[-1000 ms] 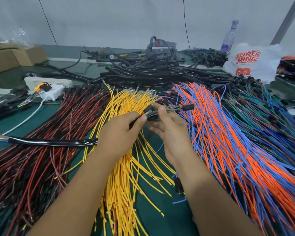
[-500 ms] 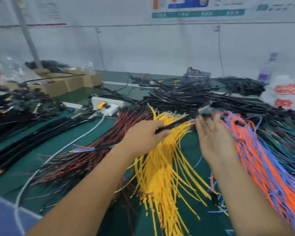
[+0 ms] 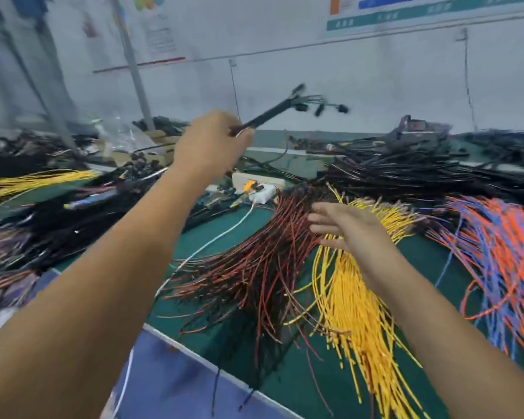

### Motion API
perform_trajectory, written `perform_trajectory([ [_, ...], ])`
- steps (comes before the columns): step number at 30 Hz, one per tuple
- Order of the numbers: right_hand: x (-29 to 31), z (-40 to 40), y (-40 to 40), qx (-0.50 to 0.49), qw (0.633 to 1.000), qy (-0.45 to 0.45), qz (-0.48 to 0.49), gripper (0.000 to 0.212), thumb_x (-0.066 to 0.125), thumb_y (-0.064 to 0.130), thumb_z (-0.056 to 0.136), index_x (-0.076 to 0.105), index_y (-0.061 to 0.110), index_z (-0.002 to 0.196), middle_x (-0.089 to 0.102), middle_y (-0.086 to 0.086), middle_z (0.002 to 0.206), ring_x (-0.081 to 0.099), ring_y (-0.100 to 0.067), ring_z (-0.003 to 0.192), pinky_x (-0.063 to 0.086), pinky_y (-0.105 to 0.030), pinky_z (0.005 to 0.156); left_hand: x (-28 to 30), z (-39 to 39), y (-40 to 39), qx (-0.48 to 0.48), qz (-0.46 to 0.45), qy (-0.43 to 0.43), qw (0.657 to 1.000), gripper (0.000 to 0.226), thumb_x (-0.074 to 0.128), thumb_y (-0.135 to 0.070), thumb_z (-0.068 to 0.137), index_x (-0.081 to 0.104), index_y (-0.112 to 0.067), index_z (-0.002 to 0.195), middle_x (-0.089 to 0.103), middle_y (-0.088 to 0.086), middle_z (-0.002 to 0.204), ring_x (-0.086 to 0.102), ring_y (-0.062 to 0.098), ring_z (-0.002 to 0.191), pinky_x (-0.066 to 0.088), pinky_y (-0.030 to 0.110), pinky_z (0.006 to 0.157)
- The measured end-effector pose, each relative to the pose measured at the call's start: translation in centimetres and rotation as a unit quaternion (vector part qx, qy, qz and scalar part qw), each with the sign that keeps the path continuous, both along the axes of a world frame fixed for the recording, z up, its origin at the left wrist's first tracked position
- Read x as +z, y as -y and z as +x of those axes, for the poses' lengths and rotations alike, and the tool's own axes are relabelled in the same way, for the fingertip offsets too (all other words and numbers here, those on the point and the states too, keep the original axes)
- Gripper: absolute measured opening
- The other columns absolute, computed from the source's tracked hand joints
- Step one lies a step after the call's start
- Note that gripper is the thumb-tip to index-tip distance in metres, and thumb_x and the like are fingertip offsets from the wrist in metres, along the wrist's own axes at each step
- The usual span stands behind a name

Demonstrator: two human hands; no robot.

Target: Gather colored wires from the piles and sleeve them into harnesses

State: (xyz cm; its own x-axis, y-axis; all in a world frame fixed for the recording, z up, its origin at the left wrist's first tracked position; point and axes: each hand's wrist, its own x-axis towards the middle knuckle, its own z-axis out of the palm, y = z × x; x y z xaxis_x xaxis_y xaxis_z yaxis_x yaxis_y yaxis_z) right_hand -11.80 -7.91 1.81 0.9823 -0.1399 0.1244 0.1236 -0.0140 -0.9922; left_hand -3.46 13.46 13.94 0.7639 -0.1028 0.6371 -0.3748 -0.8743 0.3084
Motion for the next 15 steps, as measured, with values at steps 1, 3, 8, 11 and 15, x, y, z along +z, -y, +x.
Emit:
perform_trajectory([
  [1, -0.2, 0.0, 0.2, -0.005, 1.0, -0.009, -0.005, 0.018, 0.055, 0.037, 0.097, 0.071, 0.03, 0.101, 0.075, 0.009, 0.098, 0.071, -0.009, 0.091, 0.054, -0.035, 0.083, -0.8, 0.9, -1.4, 0.033, 0.018, -0.015, 0.999, 0.035, 0.05, -0.05, 0.09, 0.066, -0.019, 0.09, 0.06, 0.004, 0.072, 0.059, 0.03, 0.075, 0.037, 0.031, 0.058],
  [3, -0.7, -0.1, 0.5, -0.017, 0.999, -0.026, -0.016, 0.019, 0.054, 0.038, 0.098, 0.072, 0.03, 0.098, 0.075, 0.012, 0.094, 0.07, -0.006, 0.087, 0.053, -0.035, 0.082, -3.7, 2.4, -3.5, 0.12, 0.075, -0.102, 0.985, 0.044, 0.049, -0.054, 0.089, 0.057, -0.02, 0.116, 0.061, 0.014, 0.107, 0.059, 0.036, 0.097, 0.045, 0.039, 0.074],
  [8, -1.8, -0.7, 1.3, -0.03, 0.997, -0.05, -0.05, 0.027, 0.047, 0.037, 0.101, 0.072, 0.029, 0.093, 0.074, 0.009, 0.093, 0.069, -0.01, 0.089, 0.052, -0.032, 0.08, -12.3, 3.3, -4.1, 0.177, 0.123, -0.295, 0.931, 0.09, 0.051, -0.069, 0.082, 0.012, -0.027, 0.151, 0.009, 0.015, 0.156, 0.01, 0.035, 0.144, 0.017, 0.061, 0.109],
  [11, -1.9, -1.0, 2.7, -0.064, 0.994, -0.055, -0.067, 0.025, 0.048, 0.032, 0.101, 0.071, 0.026, 0.092, 0.073, 0.004, 0.095, 0.067, -0.014, 0.089, 0.051, -0.031, 0.076, -14.2, 3.5, -1.2, 0.126, 0.118, -0.29, 0.942, 0.076, 0.044, -0.067, 0.086, 0.022, -0.03, 0.148, 0.014, 0.012, 0.154, 0.009, 0.032, 0.143, 0.015, 0.059, 0.11],
  [15, -2.8, -1.6, 5.1, -0.1, 0.986, -0.062, -0.115, 0.027, 0.047, 0.025, 0.1, 0.072, 0.023, 0.09, 0.071, 0.0, 0.09, 0.062, -0.015, 0.078, 0.048, -0.027, 0.066, -13.9, 3.7, 3.8, 0.019, 0.052, -0.287, 0.956, 0.049, 0.043, -0.056, 0.092, 0.052, -0.029, 0.132, 0.039, 0.012, 0.142, 0.032, 0.034, 0.132, 0.031, 0.05, 0.107],
])
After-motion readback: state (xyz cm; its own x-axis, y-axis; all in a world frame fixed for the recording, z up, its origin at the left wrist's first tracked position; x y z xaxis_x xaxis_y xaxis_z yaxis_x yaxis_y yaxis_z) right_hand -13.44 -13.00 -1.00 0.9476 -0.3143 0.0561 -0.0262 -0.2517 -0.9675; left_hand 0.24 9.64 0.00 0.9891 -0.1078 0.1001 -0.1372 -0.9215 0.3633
